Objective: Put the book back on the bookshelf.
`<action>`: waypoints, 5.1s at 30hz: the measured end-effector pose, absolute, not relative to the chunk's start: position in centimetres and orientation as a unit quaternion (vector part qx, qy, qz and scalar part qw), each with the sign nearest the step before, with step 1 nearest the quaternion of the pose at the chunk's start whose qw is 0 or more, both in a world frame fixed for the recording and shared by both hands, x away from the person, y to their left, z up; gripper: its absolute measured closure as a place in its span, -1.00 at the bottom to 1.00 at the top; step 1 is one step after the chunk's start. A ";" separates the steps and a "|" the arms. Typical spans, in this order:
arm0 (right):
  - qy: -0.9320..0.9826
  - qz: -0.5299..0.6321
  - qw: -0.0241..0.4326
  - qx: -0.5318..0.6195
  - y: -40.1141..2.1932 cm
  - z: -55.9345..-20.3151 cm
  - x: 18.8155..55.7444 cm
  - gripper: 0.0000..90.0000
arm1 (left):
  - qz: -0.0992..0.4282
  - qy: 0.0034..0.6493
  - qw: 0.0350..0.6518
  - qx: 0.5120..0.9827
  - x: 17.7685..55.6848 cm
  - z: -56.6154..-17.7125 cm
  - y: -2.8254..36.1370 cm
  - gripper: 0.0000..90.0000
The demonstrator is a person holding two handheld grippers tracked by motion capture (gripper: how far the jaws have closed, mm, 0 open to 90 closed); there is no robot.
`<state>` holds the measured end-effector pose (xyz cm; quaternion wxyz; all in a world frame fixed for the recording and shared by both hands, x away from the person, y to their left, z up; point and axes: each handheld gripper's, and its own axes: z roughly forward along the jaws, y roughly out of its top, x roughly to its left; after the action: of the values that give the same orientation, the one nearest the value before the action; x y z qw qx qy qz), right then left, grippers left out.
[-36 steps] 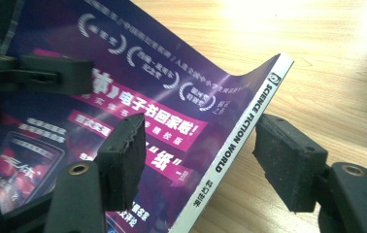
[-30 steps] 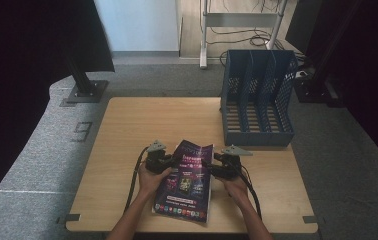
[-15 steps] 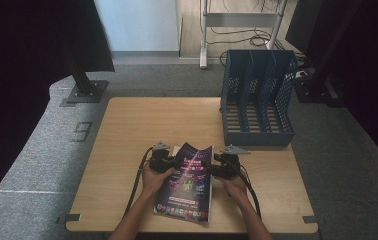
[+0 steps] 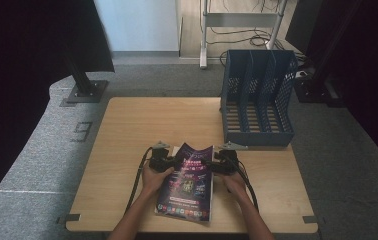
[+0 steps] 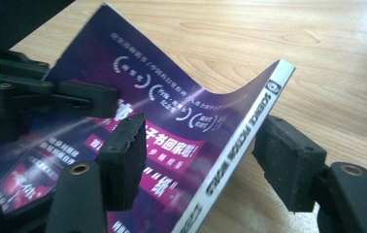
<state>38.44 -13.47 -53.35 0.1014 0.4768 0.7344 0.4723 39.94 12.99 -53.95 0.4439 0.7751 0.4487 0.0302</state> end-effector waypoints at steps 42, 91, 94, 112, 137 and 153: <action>0.730 0.485 0.061 0.477 -13.9 -52.4 39.3 0.53 | 0.038 0.430 0.486 0.760 38.9 -51.7 13.5 0.87; 0.701 0.573 0.192 0.378 -14.2 -44.8 34.7 0.67 | 0.087 0.379 0.569 0.724 37.3 -45.0 14.0 0.89; 0.698 0.580 0.202 0.368 -14.1 -43.8 34.0 0.69 | 0.090 0.375 0.580 0.718 37.1 -44.4 14.2 0.89; 0.682 0.605 0.225 0.344 -14.2 -41.9 33.3 0.77 | 0.109 0.361 0.591 0.713 37.0 -41.9 14.0 0.88; 0.663 0.609 0.278 0.334 -14.9 -41.3 33.1 0.81 | 0.128 0.342 0.586 0.724 38.3 -40.7 12.4 0.88; 0.658 0.615 0.288 0.325 -14.7 -41.5 33.0 0.81 | 0.137 0.337 0.585 0.725 38.3 -40.5 12.7 0.87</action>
<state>33.00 -14.67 -41.53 0.2879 0.3252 0.6578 0.6153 38.25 12.71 -40.53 0.5848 0.7252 0.3368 0.1367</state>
